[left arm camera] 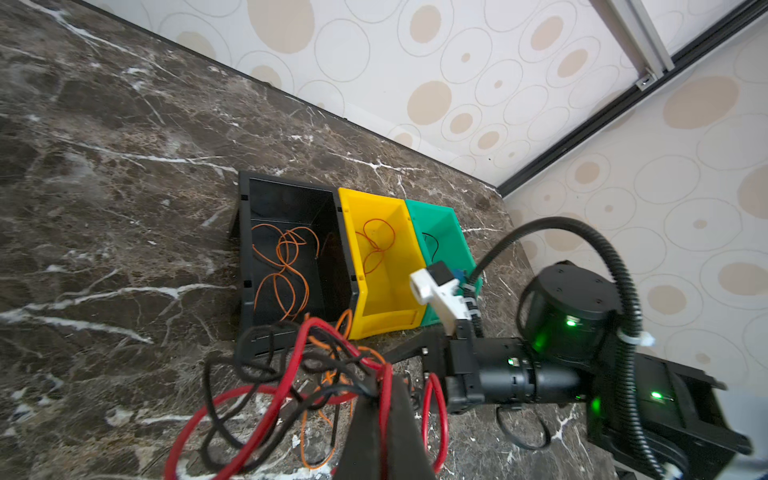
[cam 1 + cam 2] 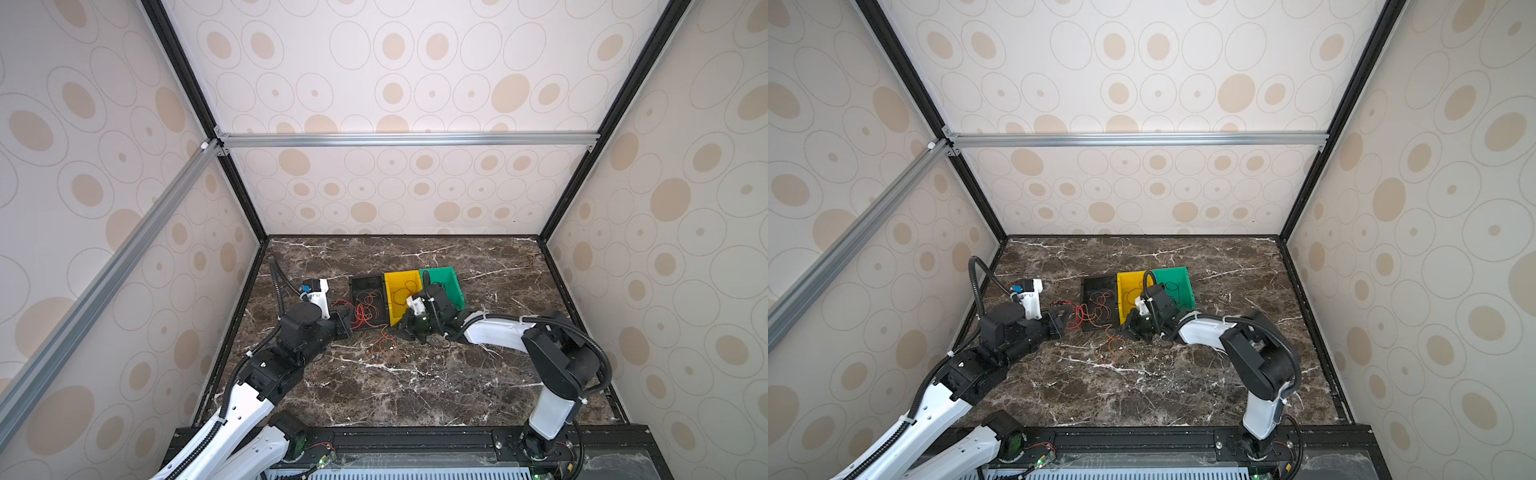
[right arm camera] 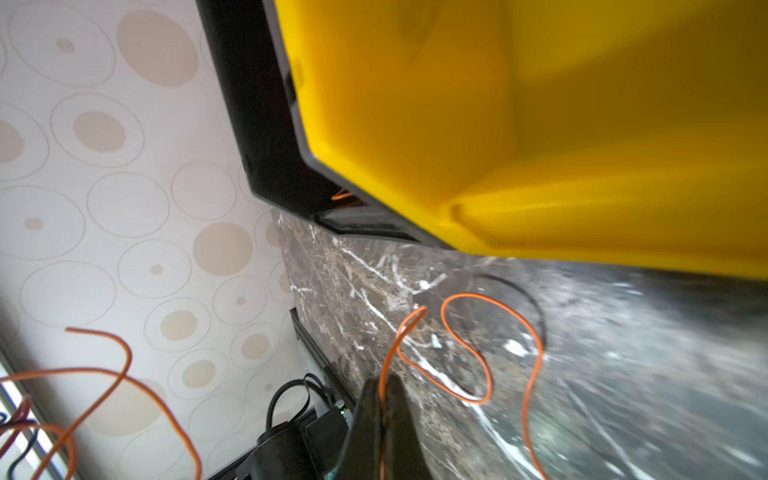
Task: Untangle the cables
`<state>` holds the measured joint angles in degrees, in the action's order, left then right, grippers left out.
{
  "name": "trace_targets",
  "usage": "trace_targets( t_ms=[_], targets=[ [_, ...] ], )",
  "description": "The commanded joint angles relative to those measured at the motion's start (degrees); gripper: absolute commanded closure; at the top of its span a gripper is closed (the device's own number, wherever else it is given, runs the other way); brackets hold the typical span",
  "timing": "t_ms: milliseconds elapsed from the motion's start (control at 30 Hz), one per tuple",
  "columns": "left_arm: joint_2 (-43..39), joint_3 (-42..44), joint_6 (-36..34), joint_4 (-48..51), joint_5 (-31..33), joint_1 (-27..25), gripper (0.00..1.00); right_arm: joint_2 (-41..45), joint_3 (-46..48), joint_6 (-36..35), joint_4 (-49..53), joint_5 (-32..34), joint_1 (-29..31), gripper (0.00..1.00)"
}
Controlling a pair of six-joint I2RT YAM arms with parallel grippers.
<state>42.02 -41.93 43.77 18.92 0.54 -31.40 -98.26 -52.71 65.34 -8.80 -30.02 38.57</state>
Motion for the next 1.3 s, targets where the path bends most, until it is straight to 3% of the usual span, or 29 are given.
trace_targets(
  t_ms=[0, 133, 600, 767, 1000, 1267],
  targets=[
    [-0.49, 0.26, 1.58, 1.62, 4.05, -0.16, 1.00, 6.95, 3.40, -4.60, 7.71, 6.34, -3.05, 1.00],
    [-0.86, 0.07, 1.24, 3.94, 7.06, 0.56, 1.00, 15.66, 6.83, -9.31, 16.77, 12.53, -7.85, 1.00],
    [-1.77, 2.39, 1.38, 7.65, 5.94, 6.15, 1.00, 38.02, 13.60, -19.49, 39.70, 25.75, -28.01, 1.00],
    [-1.16, 4.43, 1.21, 5.97, 2.55, 6.97, 1.00, 40.49, 11.64, -24.22, 41.87, 24.53, -30.04, 1.00],
    [1.67, 10.17, 0.83, -0.04, -4.71, 6.96, 1.00, 39.73, 5.63, -27.09, 42.75, 15.55, -29.79, 1.00],
    [3.11, 17.16, 0.75, -8.61, -12.05, 4.26, 1.00, 37.75, -5.95, -29.24, 42.79, 6.97, -23.25, 1.00]
  ],
)
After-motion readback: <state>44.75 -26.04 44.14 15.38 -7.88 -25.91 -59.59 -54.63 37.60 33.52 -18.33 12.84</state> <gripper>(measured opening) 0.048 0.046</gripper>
